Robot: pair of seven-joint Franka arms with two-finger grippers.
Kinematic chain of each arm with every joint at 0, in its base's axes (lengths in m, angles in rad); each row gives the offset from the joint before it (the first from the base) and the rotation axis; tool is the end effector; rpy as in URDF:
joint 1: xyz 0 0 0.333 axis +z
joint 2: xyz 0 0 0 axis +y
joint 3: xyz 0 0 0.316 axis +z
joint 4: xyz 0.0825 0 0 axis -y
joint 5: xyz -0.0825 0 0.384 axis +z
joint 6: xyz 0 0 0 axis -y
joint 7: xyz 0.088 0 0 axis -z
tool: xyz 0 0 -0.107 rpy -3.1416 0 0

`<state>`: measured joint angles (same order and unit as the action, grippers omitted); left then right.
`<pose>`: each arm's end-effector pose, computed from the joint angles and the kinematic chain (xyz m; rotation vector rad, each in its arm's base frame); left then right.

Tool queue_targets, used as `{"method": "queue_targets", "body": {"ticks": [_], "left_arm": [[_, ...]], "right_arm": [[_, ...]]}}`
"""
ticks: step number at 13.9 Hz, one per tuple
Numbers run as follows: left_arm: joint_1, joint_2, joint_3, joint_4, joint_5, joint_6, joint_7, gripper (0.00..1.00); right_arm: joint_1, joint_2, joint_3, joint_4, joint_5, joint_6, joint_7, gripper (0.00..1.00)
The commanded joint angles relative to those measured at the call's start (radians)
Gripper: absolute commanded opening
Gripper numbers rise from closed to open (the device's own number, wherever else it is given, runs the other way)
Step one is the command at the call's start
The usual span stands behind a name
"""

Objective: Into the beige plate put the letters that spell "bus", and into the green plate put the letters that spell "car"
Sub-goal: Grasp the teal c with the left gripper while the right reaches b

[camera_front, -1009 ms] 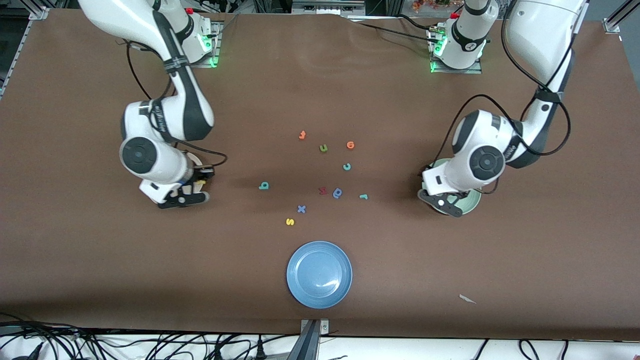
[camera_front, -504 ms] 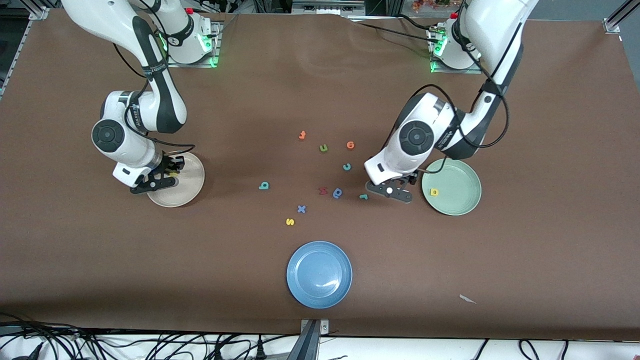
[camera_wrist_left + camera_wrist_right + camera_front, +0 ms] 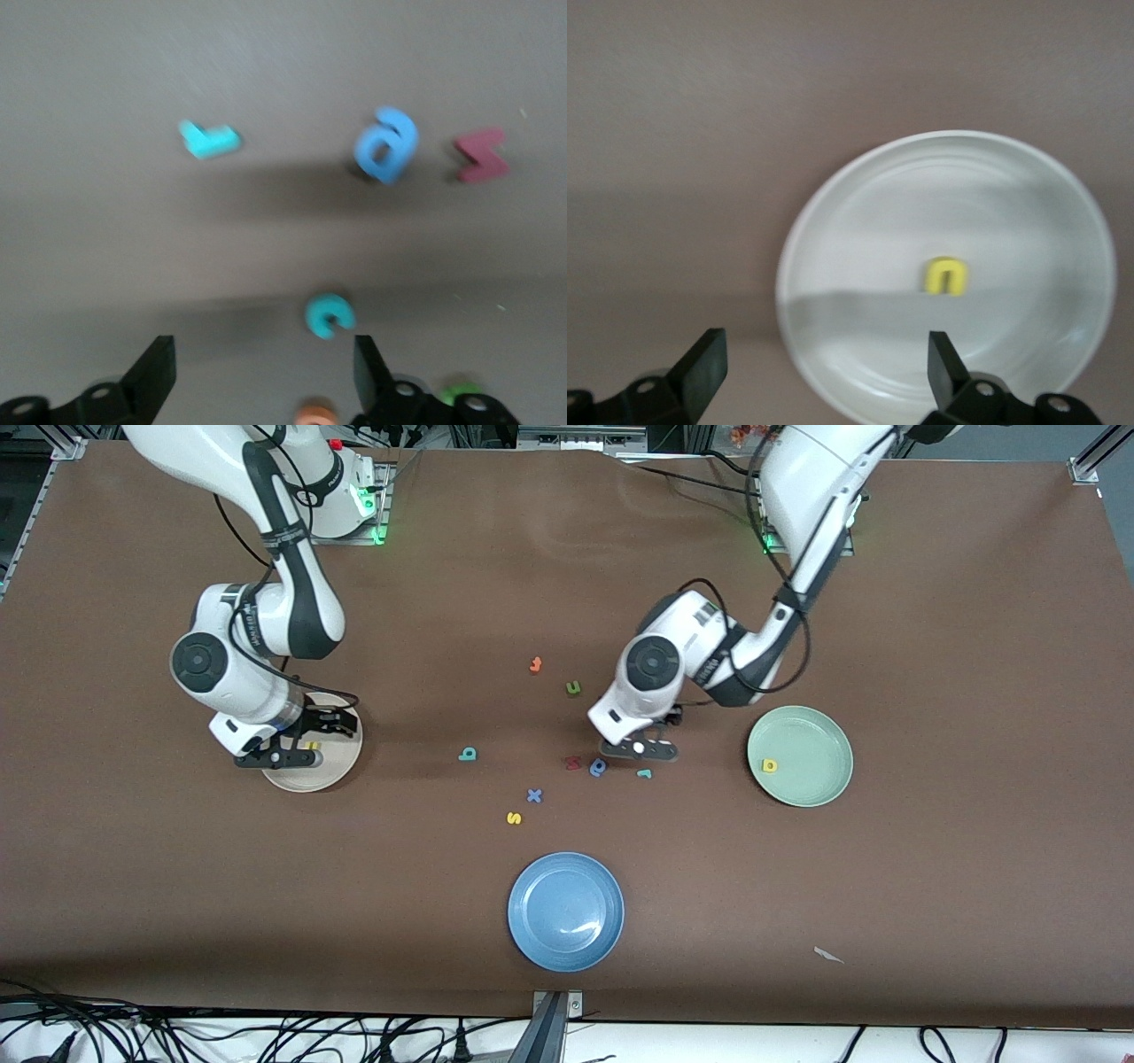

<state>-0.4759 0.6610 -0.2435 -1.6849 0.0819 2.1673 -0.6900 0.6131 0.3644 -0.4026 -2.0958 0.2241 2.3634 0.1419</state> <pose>0.5088 -0.4218 0.2116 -3.0939 0.0669 0.2751 0.5617 0.1255 0.2536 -3.1370 0.1206 0.0926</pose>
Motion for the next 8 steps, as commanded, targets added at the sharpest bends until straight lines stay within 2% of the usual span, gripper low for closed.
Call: {"method": "queue_targets", "body": {"ticks": [1, 4, 6, 8], "left_arm": [[-0.007, 0.02, 0.007, 0.004, 0.038, 0.041, -0.057, 0.62], [-0.013, 0.061, 0.007, 0.002, 0.038, 0.137, -0.066, 0.63], [-0.013, 0.063, 0.007, 0.001, 0.039, 0.141, -0.065, 0.63], [-0.013, 0.066, 0.007, -0.006, 0.039, 0.141, -0.065, 0.62]], "right_arm": [[0.028, 0.06, 0.054, 0.086, 0.015, -0.021, 0.291, 1.0], [0.03, 0.137, 0.126, 0.201, 0.015, -0.021, 0.659, 1.0], [0.03, 0.192, 0.16, 0.279, 0.014, -0.024, 0.865, 1.0], [0.03, 0.205, 0.166, 0.313, 0.012, -0.058, 0.897, 0.97]]}}
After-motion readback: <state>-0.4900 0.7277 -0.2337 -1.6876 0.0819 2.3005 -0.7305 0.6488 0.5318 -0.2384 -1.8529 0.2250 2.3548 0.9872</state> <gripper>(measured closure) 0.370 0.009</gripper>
